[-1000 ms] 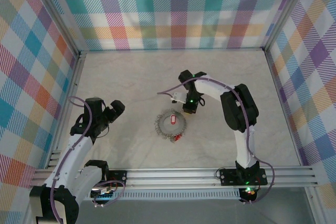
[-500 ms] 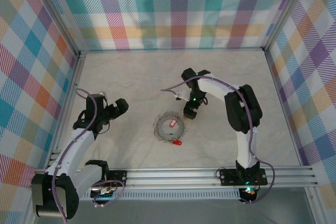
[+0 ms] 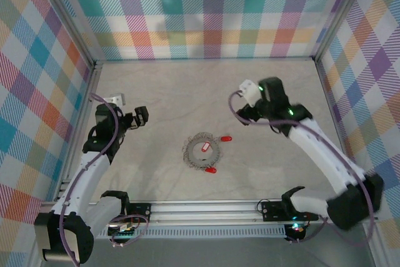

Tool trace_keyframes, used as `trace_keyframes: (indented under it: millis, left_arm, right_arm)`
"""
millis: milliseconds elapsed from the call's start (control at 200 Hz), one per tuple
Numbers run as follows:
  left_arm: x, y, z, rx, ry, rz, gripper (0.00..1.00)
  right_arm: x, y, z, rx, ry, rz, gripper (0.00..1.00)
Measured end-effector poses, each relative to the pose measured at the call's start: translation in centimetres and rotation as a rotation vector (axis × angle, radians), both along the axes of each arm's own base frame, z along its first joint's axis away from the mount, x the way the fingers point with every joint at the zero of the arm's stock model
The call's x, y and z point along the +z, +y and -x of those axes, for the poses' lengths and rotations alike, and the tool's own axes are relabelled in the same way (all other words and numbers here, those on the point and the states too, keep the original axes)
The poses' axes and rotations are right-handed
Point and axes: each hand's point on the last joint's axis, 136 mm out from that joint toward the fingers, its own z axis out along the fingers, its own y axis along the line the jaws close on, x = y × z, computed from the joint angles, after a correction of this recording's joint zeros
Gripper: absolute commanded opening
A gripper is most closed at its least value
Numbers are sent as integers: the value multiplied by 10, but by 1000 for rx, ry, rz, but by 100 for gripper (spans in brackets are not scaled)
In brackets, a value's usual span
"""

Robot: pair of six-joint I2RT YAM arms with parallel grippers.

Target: Put the keys on the keyring

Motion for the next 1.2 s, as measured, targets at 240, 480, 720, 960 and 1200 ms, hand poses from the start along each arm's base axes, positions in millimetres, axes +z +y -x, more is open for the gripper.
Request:
trace_keyframes:
  millis: [240,480,720,960,1200]
  left_arm:
    - [-58,-1,-12,-66,4,-112,100]
    - [-121,0,-14,-59,75,-119,100]
    - [-132,-3,-45,-76,-13,-141,100]
    - [-139,-3,-52,-76,-8,-149,100]
    - [-134,0,-57,-58,-22,-154,100]
  right_arm:
    - [-29,-47,28,-216,-317,-262,100]
    - [-113,-80,26,-364,-271,-239,100]
    - [-168,-105,-5,-487,-188,-235,100]
    - [-168,-126,-44,-533,-218,-346,100]
    - [-148,-121,-71,-499,-205,-433,100]
